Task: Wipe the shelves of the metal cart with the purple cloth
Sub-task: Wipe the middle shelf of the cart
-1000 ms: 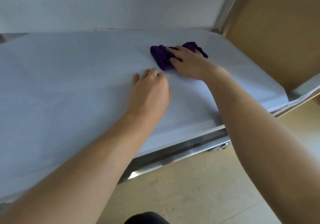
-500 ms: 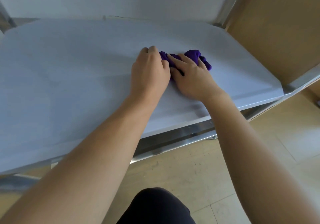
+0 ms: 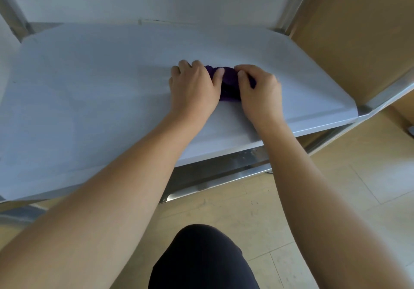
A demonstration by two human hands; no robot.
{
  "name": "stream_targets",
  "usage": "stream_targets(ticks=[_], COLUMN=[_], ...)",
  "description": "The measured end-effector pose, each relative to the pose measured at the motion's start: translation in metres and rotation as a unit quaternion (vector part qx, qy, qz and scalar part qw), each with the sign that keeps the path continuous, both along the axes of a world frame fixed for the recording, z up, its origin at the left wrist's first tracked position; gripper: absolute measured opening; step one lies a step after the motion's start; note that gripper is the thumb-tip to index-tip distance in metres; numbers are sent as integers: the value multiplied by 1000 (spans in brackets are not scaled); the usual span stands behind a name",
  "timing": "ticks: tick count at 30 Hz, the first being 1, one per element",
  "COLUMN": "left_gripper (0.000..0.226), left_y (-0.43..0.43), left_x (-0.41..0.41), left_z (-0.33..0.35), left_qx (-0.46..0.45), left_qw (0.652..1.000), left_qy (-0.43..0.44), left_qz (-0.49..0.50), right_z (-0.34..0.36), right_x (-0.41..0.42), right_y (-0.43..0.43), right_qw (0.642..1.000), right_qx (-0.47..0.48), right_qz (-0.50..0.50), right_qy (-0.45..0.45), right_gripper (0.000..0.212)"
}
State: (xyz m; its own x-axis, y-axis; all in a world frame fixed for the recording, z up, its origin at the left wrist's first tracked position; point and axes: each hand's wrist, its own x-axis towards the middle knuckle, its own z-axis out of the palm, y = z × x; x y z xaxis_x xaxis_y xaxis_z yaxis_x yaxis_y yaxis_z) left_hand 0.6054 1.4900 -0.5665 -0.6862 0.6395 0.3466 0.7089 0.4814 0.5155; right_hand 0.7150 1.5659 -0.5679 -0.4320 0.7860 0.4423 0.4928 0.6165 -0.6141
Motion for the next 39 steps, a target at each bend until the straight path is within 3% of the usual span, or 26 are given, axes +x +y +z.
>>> stream_targets(ticks=[3, 6, 9, 14, 18, 23, 32, 35, 39], left_gripper=[49, 46, 45, 30, 23, 21, 26, 30, 45], left_y=[1, 2, 1, 11, 0, -59, -217, -246, -253], left_x=[3, 4, 3, 0, -1, -13, -58, -61, -55], left_z=[-2, -3, -2, 12, 20, 34, 46, 37, 17], left_qx=[-24, -14, -12, -82, -40, 18, -1, -33, -51], left_qw=[999, 999, 998, 993, 993, 997, 998, 996, 994], left_qy=[28, 39, 46, -13, -58, -45, -16, -26, 33], left_qz=[-19, -28, -49, -80, -96, -58, 65, 84, 85], right_z=[-7, -1, 1, 7, 21, 28, 28, 21, 18], right_x=[-5, 1, 10, 8, 6, -13, -76, -92, -92], right_y=[0, 2, 10, 15, 1, -46, -177, -204, -216], right_qw=[996, 989, 990, 974, 990, 996, 983, 982, 986], right_qx=[44, 13, 9, 7, 3, -17, -60, -50, 91], right_qz=[-38, -88, -76, -29, -11, 33, 170, 184, 83], right_qy=[-73, -118, -114, -224, -144, -75, 26, -6, -114], right_gripper=[35, 35, 34, 38, 33, 31, 24, 23, 28])
